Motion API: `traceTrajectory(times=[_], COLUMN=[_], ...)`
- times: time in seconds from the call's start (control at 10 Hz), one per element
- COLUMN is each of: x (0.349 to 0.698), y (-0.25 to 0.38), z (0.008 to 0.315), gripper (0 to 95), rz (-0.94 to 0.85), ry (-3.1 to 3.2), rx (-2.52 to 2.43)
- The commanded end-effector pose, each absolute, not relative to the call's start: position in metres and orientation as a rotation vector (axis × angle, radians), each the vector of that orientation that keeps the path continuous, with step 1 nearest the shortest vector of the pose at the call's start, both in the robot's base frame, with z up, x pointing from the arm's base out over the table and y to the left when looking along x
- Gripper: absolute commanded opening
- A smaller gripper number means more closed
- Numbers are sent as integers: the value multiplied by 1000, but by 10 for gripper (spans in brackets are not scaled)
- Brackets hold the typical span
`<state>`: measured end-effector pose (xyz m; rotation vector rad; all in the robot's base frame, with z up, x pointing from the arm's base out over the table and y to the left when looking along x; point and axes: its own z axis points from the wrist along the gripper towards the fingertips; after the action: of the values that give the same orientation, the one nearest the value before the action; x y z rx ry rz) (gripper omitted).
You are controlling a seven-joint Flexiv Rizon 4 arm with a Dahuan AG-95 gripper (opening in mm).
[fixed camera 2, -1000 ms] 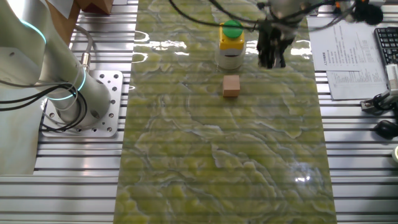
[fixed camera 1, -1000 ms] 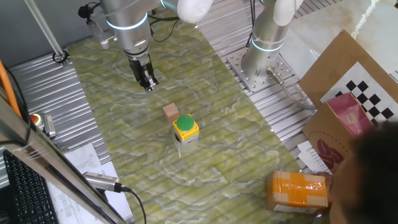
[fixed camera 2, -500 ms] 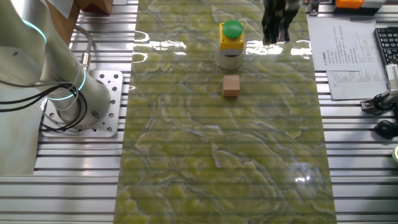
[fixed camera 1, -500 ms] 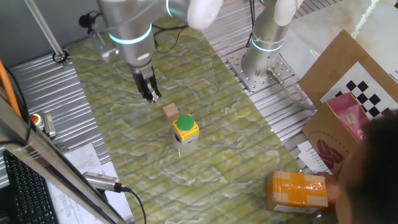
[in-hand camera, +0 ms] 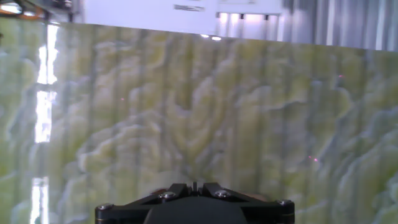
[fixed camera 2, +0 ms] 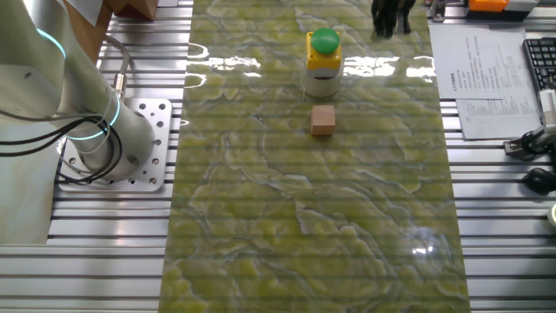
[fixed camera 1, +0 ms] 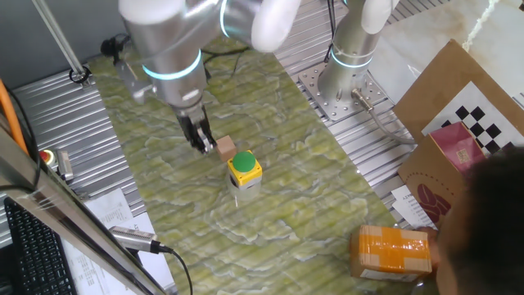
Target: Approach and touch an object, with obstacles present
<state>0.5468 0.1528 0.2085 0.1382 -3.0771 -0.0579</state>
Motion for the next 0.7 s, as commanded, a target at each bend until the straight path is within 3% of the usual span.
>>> traceTrajectory(times=[0.1,0.7], x=[550,552], y=[172,212], z=[210,216], gripper=[0,0], rz=[-57,-147], ry=[-3067,-2980], rx=[154,184])
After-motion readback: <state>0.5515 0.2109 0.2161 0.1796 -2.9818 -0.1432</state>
